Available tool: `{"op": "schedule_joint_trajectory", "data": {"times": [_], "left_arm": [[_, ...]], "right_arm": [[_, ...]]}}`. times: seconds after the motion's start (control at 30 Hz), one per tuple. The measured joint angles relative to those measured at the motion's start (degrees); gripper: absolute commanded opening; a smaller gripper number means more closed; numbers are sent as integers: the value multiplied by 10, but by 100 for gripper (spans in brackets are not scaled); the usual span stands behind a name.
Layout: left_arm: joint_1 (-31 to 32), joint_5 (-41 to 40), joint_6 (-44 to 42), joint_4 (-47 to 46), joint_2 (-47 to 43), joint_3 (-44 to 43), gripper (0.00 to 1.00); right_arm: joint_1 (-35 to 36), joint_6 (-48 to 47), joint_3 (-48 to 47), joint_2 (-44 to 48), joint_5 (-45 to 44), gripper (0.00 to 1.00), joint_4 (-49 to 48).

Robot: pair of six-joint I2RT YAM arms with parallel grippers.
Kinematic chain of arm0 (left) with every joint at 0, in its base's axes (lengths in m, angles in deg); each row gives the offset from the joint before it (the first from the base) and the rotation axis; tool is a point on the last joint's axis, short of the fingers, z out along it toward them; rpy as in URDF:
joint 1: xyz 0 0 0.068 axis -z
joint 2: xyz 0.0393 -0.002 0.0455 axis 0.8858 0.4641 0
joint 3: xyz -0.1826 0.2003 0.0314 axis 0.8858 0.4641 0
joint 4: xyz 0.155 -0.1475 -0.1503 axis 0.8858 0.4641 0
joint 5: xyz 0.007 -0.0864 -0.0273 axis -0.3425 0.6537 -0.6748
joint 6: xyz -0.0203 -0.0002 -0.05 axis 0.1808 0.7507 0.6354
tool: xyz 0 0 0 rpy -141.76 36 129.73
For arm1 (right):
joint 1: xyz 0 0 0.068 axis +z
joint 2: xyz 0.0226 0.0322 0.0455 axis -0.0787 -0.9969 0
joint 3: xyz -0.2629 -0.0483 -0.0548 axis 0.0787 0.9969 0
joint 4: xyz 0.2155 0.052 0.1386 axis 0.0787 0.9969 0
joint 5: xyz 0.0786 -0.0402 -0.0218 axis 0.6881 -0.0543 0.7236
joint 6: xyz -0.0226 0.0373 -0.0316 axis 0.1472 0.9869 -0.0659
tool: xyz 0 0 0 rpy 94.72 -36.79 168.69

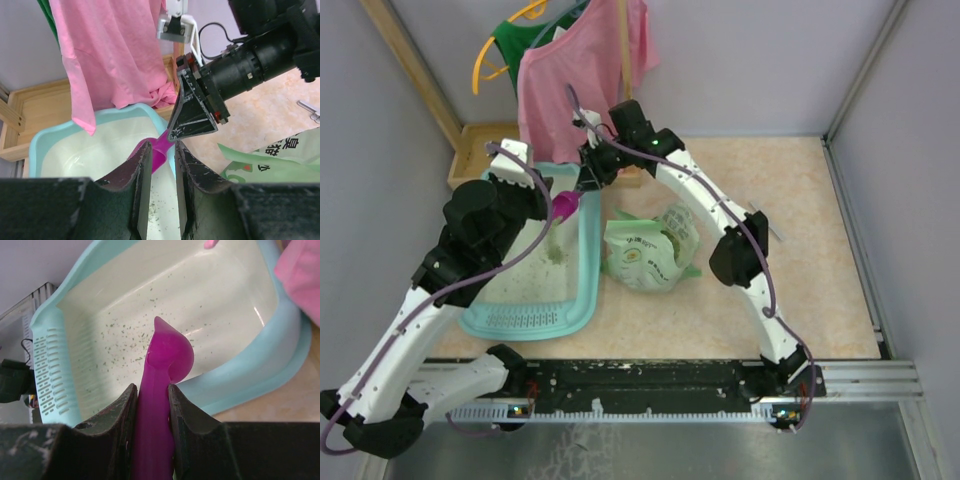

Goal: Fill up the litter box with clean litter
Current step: 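Pour the cat litter into the litter box, then scoop the cat litter from the cat litter bag.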

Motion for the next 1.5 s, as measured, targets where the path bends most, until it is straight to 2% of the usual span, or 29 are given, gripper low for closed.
{"op": "schedule_joint_trajectory", "data": {"times": [0.33, 0.57, 0.77, 0.83, 0.93, 0.97, 1.3, 1.5], "left_arm": [[0, 3, 0, -13, -2, 11, 32], [0, 11, 0, -15, -12, 22, 46], [0, 50, -9, -22, -2, 23, 52], [0, 66, -13, -23, 7, 23, 58], [0, 85, -24, -23, 18, 23, 80], [0, 93, -28, -25, 20, 23, 82], [0, 181, -72, -51, 61, 8, 84], [0, 245, -95, -35, 109, -18, 85]], "right_arm": [[7, -45, 0, 20, -23, 0, -6], [15, -46, 0, 24, -48, 0, -26], [-10, -32, 3, 61, -93, 0, -66], [-32, -27, -5, 77, -100, 0, -68], [-73, -18, -12, 103, -101, 0, -69], [-88, -15, -10, 116, -100, 0, -68], [-212, 17, 92, 285, -90, 0, -42], [-368, 72, 153, 358, -29, 0, -26]]}}
